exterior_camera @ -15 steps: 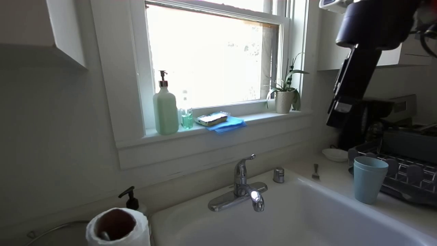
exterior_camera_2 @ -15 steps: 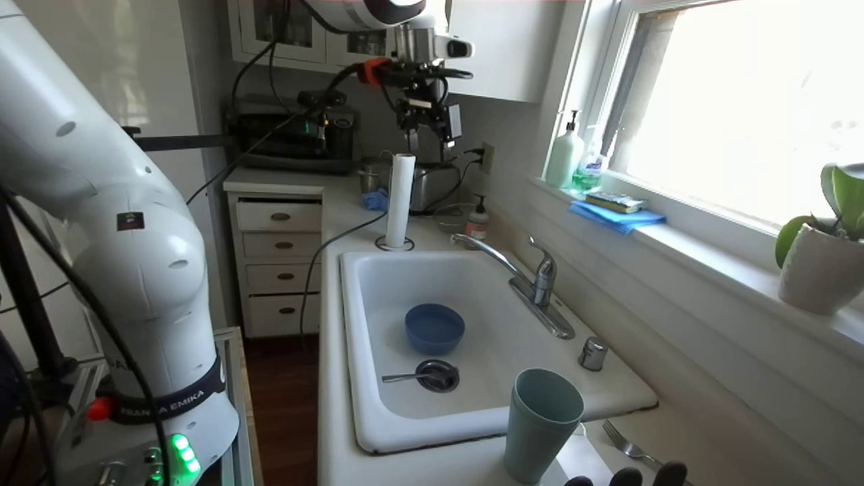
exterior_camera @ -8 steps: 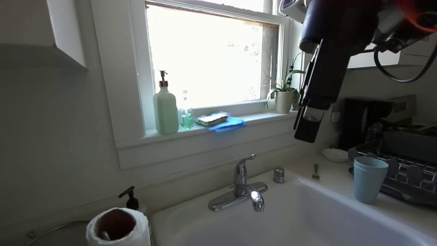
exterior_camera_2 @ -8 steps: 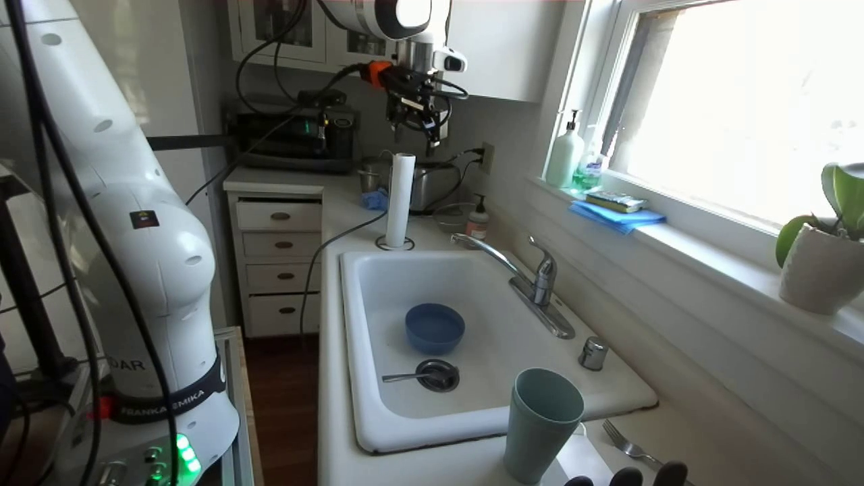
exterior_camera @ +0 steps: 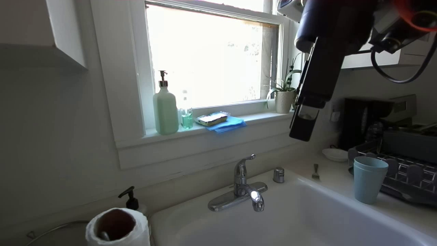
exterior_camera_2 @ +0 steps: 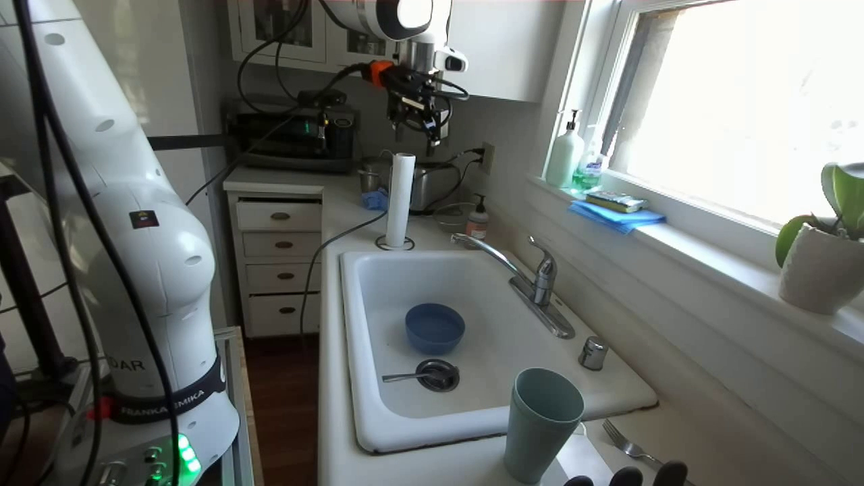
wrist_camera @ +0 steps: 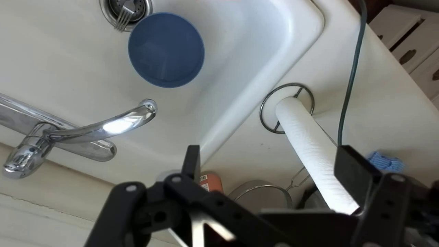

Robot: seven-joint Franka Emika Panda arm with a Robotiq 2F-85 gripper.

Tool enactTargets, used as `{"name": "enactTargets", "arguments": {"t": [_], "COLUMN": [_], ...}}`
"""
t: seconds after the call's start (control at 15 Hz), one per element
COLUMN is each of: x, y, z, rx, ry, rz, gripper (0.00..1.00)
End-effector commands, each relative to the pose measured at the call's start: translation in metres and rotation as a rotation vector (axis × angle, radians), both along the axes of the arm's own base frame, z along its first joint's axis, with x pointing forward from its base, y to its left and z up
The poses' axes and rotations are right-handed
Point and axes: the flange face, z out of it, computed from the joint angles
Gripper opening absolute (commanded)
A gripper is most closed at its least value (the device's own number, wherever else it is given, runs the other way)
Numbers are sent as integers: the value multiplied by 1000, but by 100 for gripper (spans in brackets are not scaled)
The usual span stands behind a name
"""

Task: Take the paper towel roll off its holder and put it on the countertop

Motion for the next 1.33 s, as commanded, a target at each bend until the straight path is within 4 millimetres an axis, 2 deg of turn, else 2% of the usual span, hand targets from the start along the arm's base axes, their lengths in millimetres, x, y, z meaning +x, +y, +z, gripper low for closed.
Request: {"name": "enactTargets", "arguments": {"t": [0.0,0.6,0.87,1.27], "x": [22,72,93,109], "y": [26,93,114,136], "z": [-9,-37,-45,-62], "rx": [85,249,279,299], "ry": [-3,22,36,85], "rz": [-17,-94,-115,-118], "gripper": [100,100,100,100]}}
